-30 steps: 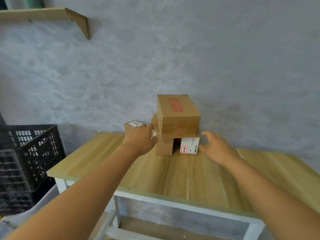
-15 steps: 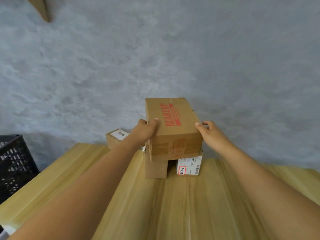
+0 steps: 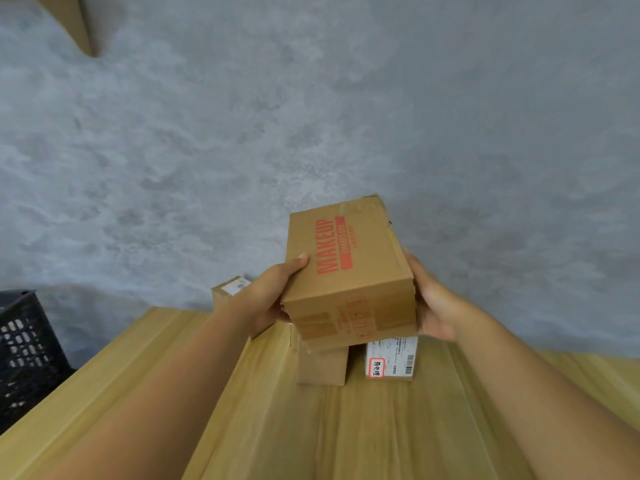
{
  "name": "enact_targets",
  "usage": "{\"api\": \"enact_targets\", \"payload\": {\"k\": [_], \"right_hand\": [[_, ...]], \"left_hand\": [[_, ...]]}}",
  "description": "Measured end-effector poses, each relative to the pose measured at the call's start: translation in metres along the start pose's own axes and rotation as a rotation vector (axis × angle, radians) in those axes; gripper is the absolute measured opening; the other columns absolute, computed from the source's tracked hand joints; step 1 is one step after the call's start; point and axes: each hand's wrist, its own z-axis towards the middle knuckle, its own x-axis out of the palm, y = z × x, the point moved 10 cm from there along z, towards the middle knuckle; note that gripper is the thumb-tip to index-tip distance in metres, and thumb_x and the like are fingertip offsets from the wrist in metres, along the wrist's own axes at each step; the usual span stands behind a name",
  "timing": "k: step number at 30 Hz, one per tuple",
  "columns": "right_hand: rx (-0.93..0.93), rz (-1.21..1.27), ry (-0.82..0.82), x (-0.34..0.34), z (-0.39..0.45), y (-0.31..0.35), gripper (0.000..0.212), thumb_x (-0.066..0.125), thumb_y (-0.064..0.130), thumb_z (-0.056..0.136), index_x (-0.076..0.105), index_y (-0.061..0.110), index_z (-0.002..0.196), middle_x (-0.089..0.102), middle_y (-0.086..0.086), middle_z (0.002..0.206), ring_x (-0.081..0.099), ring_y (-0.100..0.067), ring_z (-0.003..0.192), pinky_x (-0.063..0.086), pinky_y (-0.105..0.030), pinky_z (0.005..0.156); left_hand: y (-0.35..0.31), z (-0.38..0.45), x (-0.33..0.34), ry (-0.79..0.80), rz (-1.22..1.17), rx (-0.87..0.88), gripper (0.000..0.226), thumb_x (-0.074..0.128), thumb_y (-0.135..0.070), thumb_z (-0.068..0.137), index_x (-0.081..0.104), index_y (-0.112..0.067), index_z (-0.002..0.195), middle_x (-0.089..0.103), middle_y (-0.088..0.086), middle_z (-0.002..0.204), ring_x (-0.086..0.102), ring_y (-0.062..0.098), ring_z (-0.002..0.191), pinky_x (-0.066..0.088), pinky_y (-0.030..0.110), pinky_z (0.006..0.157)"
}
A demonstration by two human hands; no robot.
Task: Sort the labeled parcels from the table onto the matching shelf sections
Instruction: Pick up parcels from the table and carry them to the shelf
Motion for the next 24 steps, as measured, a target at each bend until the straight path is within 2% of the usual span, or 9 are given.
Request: {"api": "enact_targets", "payload": {"k": [4, 6, 9, 12, 14, 17, 19, 22, 24], "right_hand": [[-0.138, -0.030, -0.054, 0.016, -0.015, 0.025, 0.092, 0.072, 0.076, 0.058, 0.061, 0.021, 0.131, 0.077, -0.010, 0.104, 0.075, -0.028, 0.095, 0.062, -0.040, 0.070], [-0.229, -0.053, -0.108, 0.023, -0.024, 0.040, 0.101, 0.080, 0.073, 0.050, 0.061, 0.014, 0.130, 0.076, -0.009, 0.108, 0.074, -0.026, 0.098, 0.062, -0.037, 0.075], [-0.335, -0.092, -0.255, 0.028, -0.041, 0.050, 0.125, 0.087, 0.076, 0.028, 0.055, 0.017, 0.132, 0.072, -0.005, 0.117, 0.071, -0.025, 0.103, 0.058, -0.043, 0.091], [-0.402, -0.153, -0.353, 0.043, -0.063, 0.052, 0.132, 0.087, 0.077, 0.023, 0.042, 0.024, 0.135, 0.065, 0.000, 0.123, 0.069, -0.022, 0.105, 0.056, -0.045, 0.095], [-0.433, -0.184, -0.386, 0.055, -0.079, 0.051, 0.120, 0.088, 0.073, 0.029, 0.038, 0.031, 0.129, 0.065, 0.005, 0.118, 0.071, -0.017, 0.099, 0.059, -0.041, 0.087], [-0.528, -0.227, -0.443, 0.064, -0.104, 0.058, 0.096, 0.087, 0.065, 0.045, 0.036, 0.039, 0.122, 0.066, 0.011, 0.115, 0.071, -0.011, 0.097, 0.059, -0.035, 0.082], [-0.597, -0.267, -0.461, 0.066, -0.123, 0.068, 0.073, 0.080, 0.060, 0.068, 0.039, 0.041, 0.126, 0.063, 0.015, 0.119, 0.067, -0.005, 0.100, 0.057, -0.030, 0.082], [-0.695, -0.245, -0.466, 0.059, -0.150, 0.087, 0.021, 0.054, 0.041, 0.100, 0.059, 0.038, 0.120, 0.069, 0.016, 0.114, 0.067, 0.002, 0.097, 0.052, -0.021, 0.078], [-0.706, -0.241, -0.457, 0.053, -0.160, 0.091, 0.021, 0.047, 0.030, 0.104, 0.067, 0.033, 0.113, 0.073, 0.015, 0.108, 0.068, 0.001, 0.096, 0.051, -0.021, 0.079]], "left_hand": [[-0.006, -0.004, -0.016, 0.009, -0.098, 0.087, 0.039, 0.049, -0.047, 0.100, 0.062, -0.020, 0.127, 0.077, 0.002, 0.102, 0.074, 0.016, 0.080, 0.057, 0.029, 0.056], [-0.020, -0.009, -0.029, -0.073, -0.022, 0.176, 0.043, 0.051, -0.041, 0.101, 0.047, -0.027, 0.141, 0.072, -0.001, 0.108, 0.070, 0.013, 0.083, 0.055, 0.028, 0.057], [-0.043, -0.024, -0.035, -0.152, 0.186, 0.287, 0.062, 0.053, -0.045, 0.099, 0.024, -0.039, 0.153, 0.065, -0.003, 0.117, 0.062, 0.014, 0.094, 0.048, 0.031, 0.081], [-0.056, -0.042, -0.020, -0.103, 0.247, 0.317, 0.081, 0.051, -0.066, 0.090, 0.013, -0.039, 0.157, 0.052, -0.009, 0.130, 0.055, 0.015, 0.110, 0.039, 0.035, 0.097], [-0.064, -0.054, -0.005, -0.023, 0.213, 0.347, 0.091, 0.049, -0.077, 0.081, 0.019, -0.036, 0.156, 0.041, -0.006, 0.150, 0.049, 0.015, 0.126, 0.039, 0.036, 0.104], [-0.072, -0.078, 0.019, 0.140, 0.145, 0.417, 0.099, 0.060, -0.078, 0.071, 0.026, -0.033, 0.152, 0.050, -0.013, 0.143, 0.055, 0.006, 0.118, 0.043, 0.023, 0.084], [-0.079, -0.085, 0.020, 0.154, 0.111, 0.448, 0.082, 0.066, -0.070, 0.076, 0.036, -0.033, 0.143, 0.060, -0.016, 0.129, 0.062, 0.004, 0.109, 0.049, 0.026, 0.078], [-0.079, -0.083, 0.018, 0.201, -0.088, 0.371, 0.053, 0.060, -0.059, 0.089, 0.057, -0.023, 0.128, 0.073, -0.001, 0.115, 0.071, 0.020, 0.103, 0.057, 0.042, 0.087], [-0.072, -0.082, 0.022, 0.250, -0.238, 0.310, 0.040, 0.054, -0.053, 0.095, 0.064, -0.023, 0.119, 0.077, 0.001, 0.107, 0.074, 0.022, 0.097, 0.060, 0.037, 0.078]]}}
